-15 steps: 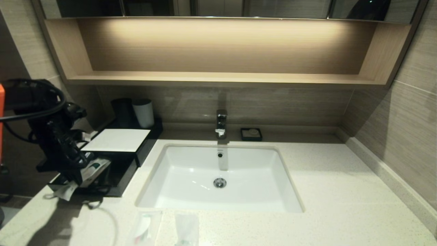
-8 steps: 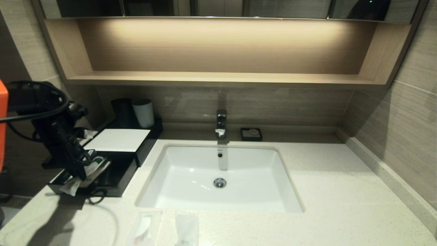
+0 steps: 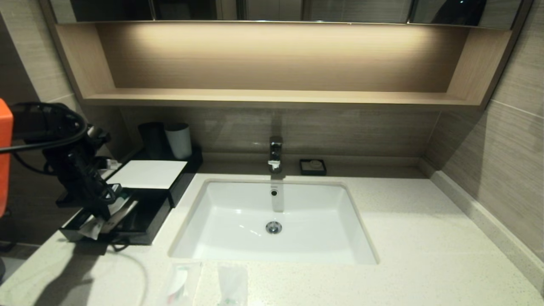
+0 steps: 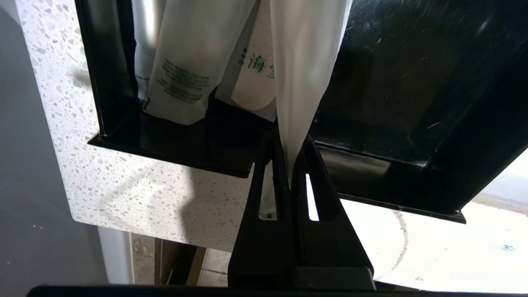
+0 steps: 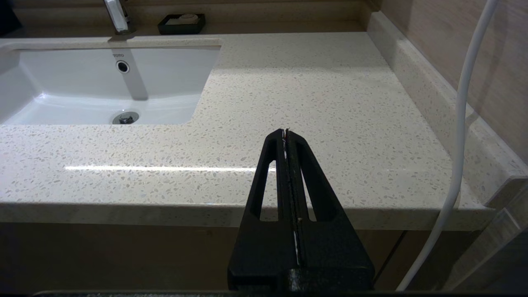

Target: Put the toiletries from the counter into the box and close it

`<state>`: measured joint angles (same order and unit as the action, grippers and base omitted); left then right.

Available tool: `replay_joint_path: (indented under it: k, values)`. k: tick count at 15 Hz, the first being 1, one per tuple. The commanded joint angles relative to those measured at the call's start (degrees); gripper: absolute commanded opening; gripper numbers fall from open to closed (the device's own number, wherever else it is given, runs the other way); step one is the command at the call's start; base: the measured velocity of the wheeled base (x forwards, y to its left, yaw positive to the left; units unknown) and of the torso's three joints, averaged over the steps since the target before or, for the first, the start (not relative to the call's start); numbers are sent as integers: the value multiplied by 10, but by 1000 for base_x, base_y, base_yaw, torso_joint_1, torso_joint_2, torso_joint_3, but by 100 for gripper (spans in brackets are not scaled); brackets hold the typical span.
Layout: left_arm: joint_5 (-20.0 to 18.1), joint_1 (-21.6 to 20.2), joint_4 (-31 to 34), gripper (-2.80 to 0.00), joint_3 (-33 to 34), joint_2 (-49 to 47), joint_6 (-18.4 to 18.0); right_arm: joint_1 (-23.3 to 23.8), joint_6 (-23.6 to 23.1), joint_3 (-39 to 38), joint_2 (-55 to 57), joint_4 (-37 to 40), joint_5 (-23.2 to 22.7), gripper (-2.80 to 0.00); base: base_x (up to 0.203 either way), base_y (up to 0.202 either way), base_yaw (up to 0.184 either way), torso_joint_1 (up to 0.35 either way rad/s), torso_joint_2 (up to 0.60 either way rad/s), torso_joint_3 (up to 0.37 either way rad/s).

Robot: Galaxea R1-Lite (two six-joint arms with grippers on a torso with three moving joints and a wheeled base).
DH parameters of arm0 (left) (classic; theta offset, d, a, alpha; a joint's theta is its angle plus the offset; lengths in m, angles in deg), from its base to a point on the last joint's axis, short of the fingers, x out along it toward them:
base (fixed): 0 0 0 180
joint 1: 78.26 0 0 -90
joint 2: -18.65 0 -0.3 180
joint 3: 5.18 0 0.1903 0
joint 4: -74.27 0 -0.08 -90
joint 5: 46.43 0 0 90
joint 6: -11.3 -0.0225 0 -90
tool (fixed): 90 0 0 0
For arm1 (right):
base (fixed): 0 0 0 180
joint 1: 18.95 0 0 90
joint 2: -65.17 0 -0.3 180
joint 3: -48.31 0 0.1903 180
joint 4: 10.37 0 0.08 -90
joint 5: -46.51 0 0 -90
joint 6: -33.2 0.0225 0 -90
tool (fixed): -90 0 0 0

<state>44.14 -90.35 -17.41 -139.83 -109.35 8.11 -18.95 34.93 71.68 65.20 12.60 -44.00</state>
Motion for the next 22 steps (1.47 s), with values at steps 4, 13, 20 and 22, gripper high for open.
replay_joint_path:
  k: [4,13,20,22]
  values:
    - [1,0,-8,-280,0,-5,-1,0,0,0,1,0,0,-280,0,0,0,0,0,0]
    - [0,0,-47,-280,0,-18,0,0,0,0,1,0,0,-280,0,0,0,0,0,0]
    - [1,1,-72,-280,0,-24,0,0,0,0,1,0,0,-280,0,0,0,0,0,0]
    - [0,1,-75,-280,0,-25,0,0,0,0,1,0,0,-280,0,0,0,0,0,0]
